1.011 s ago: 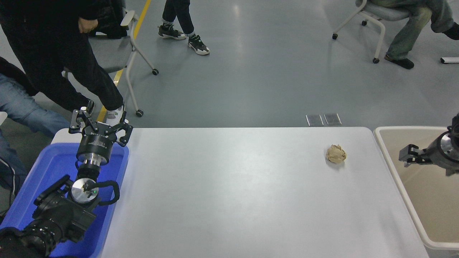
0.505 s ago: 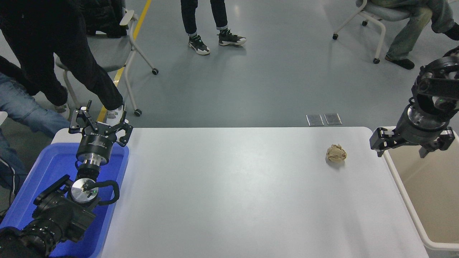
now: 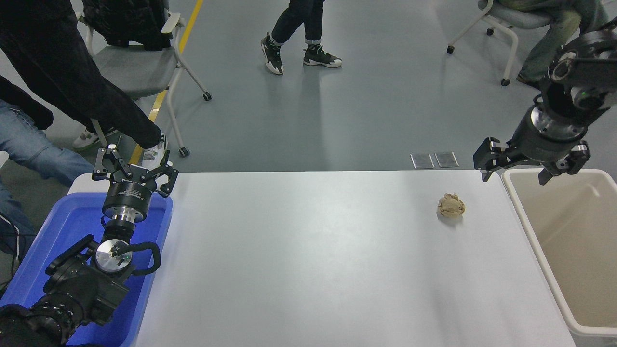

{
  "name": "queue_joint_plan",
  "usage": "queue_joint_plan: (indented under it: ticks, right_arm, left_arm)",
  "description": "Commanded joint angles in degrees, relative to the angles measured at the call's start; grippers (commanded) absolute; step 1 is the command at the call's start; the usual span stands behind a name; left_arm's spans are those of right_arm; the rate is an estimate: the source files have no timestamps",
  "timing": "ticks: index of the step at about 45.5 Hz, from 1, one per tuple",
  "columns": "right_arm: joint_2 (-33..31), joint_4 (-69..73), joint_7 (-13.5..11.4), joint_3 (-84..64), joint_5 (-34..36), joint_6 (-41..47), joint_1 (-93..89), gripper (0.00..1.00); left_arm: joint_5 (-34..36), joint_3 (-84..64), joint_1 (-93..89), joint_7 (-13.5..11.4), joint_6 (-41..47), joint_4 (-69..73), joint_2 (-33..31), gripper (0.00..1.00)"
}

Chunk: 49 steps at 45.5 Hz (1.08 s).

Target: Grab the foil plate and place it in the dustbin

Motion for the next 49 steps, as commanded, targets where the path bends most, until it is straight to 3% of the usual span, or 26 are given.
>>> queue_joint_plan:
  ticks: [1, 13, 49]
  right_arm:
    - [0.9, -0.5, 0.0, -0.3, -0.6, 0.1, 2.0, 1.00]
    - [1.2, 0.4, 0.2, 0.0, -8.5, 0.1, 2.0, 1.00]
    - [1.1, -0.1, 0.1, 0.7, -7.8, 0.1, 2.0, 1.00]
  left_arm:
    - [0.0, 0.0, 0.0, 0.0, 0.0, 0.0, 0.0, 0.99]
    - [0.0, 0.0, 0.0, 0.0, 0.0, 0.0, 0.0, 0.99]
    - [0.0, 0.0, 0.0, 0.0, 0.0, 0.0, 0.0, 0.99]
